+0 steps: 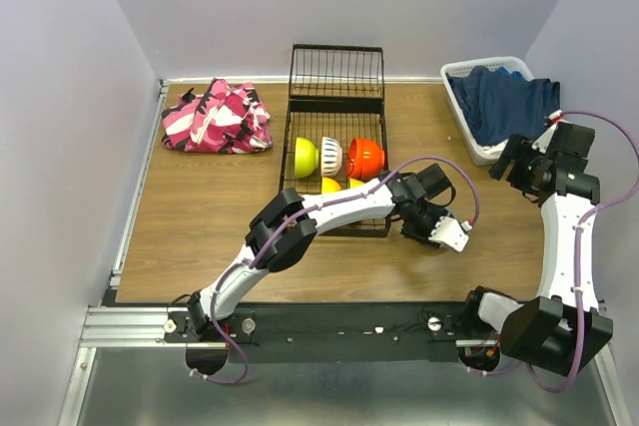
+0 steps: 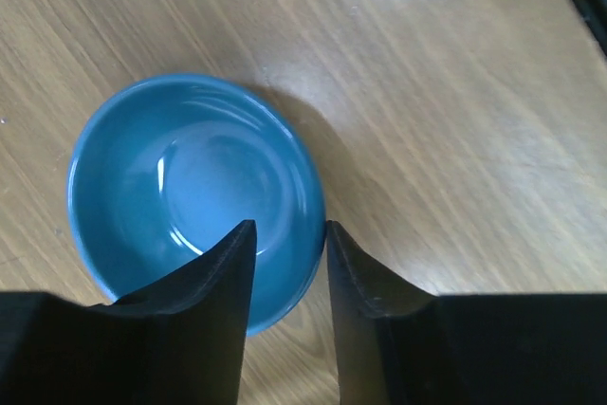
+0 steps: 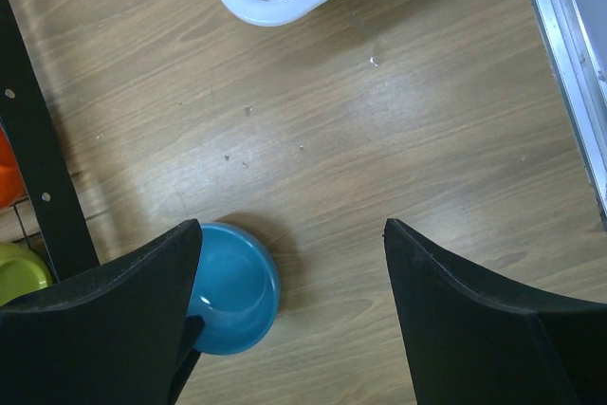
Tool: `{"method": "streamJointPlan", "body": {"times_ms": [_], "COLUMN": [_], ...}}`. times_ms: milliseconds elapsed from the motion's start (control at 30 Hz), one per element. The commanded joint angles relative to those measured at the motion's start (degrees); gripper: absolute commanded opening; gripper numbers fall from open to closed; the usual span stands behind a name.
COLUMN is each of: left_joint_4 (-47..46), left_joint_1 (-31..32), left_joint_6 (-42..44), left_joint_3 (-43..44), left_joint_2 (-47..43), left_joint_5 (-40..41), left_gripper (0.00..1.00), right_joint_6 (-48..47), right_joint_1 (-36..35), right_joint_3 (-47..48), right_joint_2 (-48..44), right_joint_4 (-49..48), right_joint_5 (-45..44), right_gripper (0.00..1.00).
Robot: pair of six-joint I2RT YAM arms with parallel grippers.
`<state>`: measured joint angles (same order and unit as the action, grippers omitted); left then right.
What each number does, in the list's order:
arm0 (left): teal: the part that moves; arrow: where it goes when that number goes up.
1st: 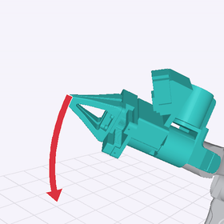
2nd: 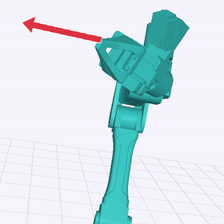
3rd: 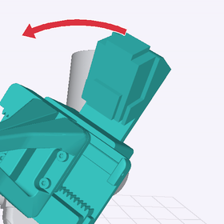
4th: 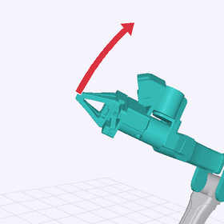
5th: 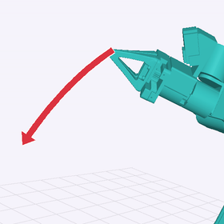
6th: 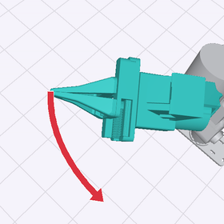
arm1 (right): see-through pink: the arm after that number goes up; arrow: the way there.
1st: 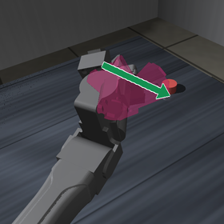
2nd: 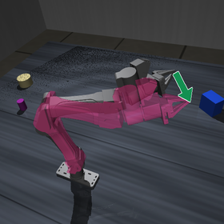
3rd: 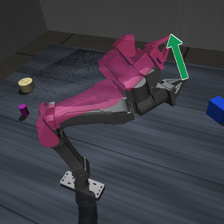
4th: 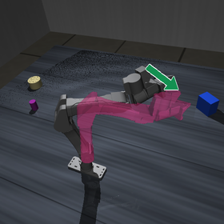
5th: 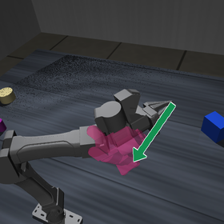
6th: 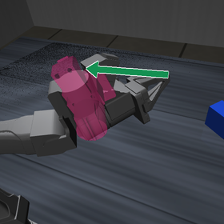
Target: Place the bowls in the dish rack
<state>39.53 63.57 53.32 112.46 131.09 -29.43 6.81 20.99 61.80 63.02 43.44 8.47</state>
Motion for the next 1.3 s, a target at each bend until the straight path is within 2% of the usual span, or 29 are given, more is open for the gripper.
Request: {"method": "streamJointPlan", "body": {"times_ms": [0, 300, 333, 433, 667, 800, 833, 867, 900, 933, 1000, 1067, 1133, 1167, 1200, 1267], "left_joint_4": [0.9, 2.7, 3.0, 3.6, 0.0, -4.1, -5.2, -6.6, -10.7, -13.0, -19.7, -22.7, -27.8, -30.1, -36.9, -42.6], "left_joint_1": [0.6, 1.0, 1.1, 1.0, 0.8, -0.7, -2.1, -3.1, -4.1, -6.8, -10.5, -16.3, -20.2, -24.3, -25.9, -28.8], "left_joint_6": [0.8, 2.0, 1.9, 1.6, -4.3, -16.2, -23.0, -26.4, -30.6, -39.3, -50.6, -62.5, -70.1, -79.2, -85.4, -93.1], "left_joint_3": [4.0, 1.7, 1.5, 1.1, -2.3, -1.4, -1.5, -2.2, -4.7, -6.4, -11.2, -14.5, -20.4, -22.6, -27.7, -32.5], "left_joint_2": [3.0, 2.5, 2.2, 0.0, -10.7, -16.0, -18.9, -20.7, -22.6, -26.5, -30.3, -35.4, -39.8, -41.2, -42.5, -46.3], "left_joint_5": [2.0, 2.8, 2.5, 1.9, -3.4, -6.9, -7.4, -7.8, -8.4, -9.0, -9.1, -12.2, -15.0, -17.8, -18.8, -20.1], "left_gripper": [0.4, 0.21, 0.15, 0.06, 0.04, 0.04, 0.04, 0.04, 0.04, 0.04, 0.05, 0.04, 0.02, 0.01, 0.0, 0.0], "right_joint_6": [-0.2, 0.0, 0.0, 0.0, -0.9, -1.4, -1.6, -1.5, -1.6, -1.4, -1.1, -0.7, -0.2, -0.1, 0.1, 0.0], "right_joint_1": [-0.8, -0.8, -0.8, -0.8, -0.7, -0.7, -0.7, -0.7, -0.7, -0.7, -0.7, -0.7, -0.7, -0.7, -0.7, -0.6], "right_joint_3": [2.5, 1.7, 1.9, 2.6, 4.9, 4.7, 4.5, 4.1, 3.4, 2.9, 1.9, 0.7, -0.4, -0.9, -1.2, -2.1], "right_joint_2": [0.5, -0.4, -0.4, -0.4, 0.1, -0.8, -1.1, -1.5, -1.8, -2.6, -3.5, -4.6, -5.1, -5.6, -5.9, -6.3], "right_joint_4": [-1.8, -1.6, -1.5, -1.2, -0.8, -1.2, -1.2, -1.4, -1.4, -1.4, -1.5, -1.5, -1.4, -1.3, -1.3, -1.3], "right_joint_5": [0.7, 0.1, 0.0, -0.5, -1.8, -2.5, -2.8, -2.8, -2.8, -2.8, -2.6, -2.3, -2.2, -2.2, -2.3, -2.3], "right_gripper": [0.86, 0.86, 0.86, 0.86, 0.86, 0.86, 0.86, 0.86, 0.86, 0.86, 0.86, 0.86, 0.85, 0.85, 0.85, 0.84]}}
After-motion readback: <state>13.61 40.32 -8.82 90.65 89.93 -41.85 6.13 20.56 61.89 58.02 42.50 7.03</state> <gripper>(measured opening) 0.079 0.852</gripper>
